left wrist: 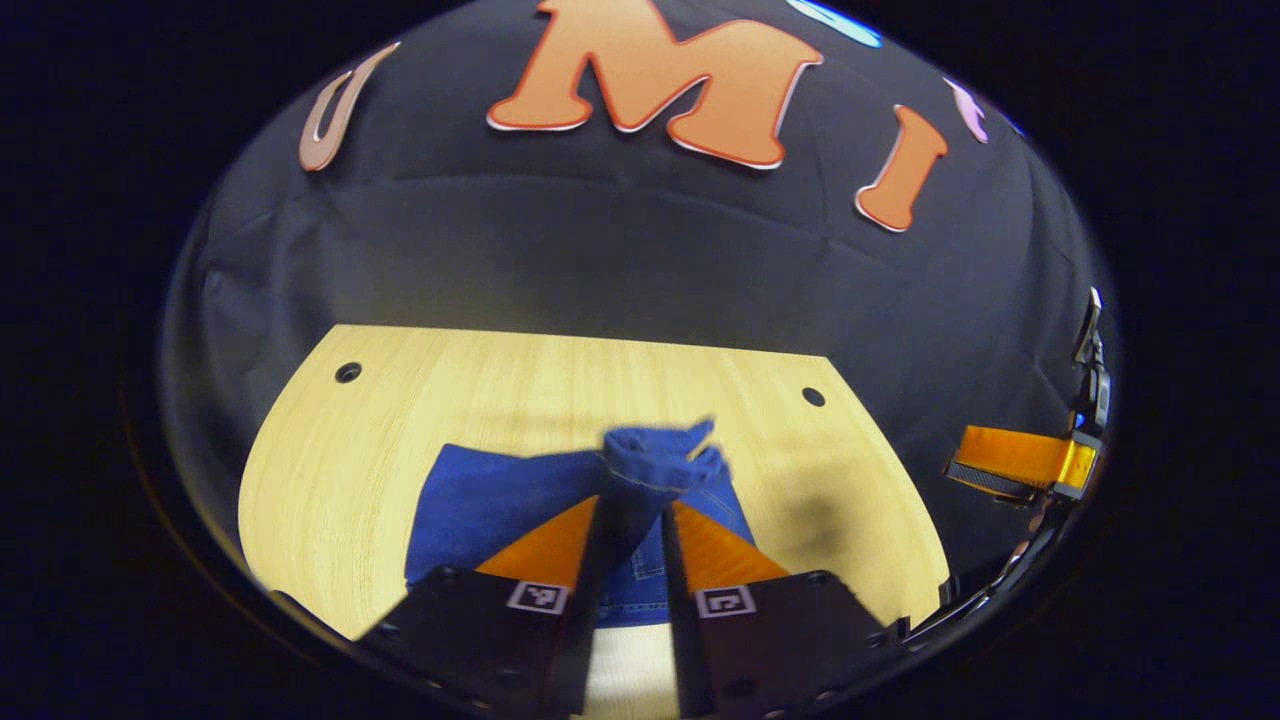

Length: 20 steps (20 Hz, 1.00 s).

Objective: Grasp the waist and the cuffs of the jeans and fold them to make the two legs overlap; first hold the waist and fold one-third of the jeans toward the cuffs, then hold the cuffs and fold the remaining one-third in the same direction to finish folding.

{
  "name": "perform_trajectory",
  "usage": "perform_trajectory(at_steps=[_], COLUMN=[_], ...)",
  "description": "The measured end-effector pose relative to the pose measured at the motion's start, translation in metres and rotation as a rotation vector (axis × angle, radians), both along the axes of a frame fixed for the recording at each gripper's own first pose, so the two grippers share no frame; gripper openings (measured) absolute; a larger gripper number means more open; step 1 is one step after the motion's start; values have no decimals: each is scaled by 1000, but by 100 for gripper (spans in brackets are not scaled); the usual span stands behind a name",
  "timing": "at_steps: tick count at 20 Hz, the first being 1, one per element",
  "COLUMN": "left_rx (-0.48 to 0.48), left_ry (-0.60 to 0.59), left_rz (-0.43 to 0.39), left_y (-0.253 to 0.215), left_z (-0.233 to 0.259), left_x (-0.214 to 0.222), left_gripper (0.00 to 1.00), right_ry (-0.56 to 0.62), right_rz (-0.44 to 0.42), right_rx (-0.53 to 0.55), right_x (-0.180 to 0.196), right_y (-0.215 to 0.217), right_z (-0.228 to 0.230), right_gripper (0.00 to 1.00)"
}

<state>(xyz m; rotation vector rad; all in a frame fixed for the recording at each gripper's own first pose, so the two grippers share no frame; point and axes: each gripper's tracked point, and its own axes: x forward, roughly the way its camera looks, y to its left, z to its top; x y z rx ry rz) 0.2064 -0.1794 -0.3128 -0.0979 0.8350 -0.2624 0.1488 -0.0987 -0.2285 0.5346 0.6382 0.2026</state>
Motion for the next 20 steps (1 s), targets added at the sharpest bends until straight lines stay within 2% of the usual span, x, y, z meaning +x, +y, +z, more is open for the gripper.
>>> perform_trajectory(at_steps=[2,3,5,8,14,18,20], left_rx=[14,10,13,20,9,-6,-2], left_ry=[-8,-9,-38,-101,-282,-310,-340], left_rz=[-16,-16,-7,21,84,70,66], left_y=[-6,-9,-7,2,23,28,33], left_z=[1,2,8,29,90,120,137], left_x=[-4,-5,-4,-9,-13,-28,-34], left_gripper=[68,67,84,89,92,92,92], right_ry=[2,5,-6,-56,-283,-370,-390], right_rz=[1,3,8,1,25,79,104], right_rx=[8,9,11,-20,-158,-246,-256], right_x=[1,2,2,8,10,1,-2], right_y=[-5,-4,-4,-3,4,19,29], right_z=[-1,-2,1,7,56,78,85], right_gripper=[98,98,97,97,97,96,97])
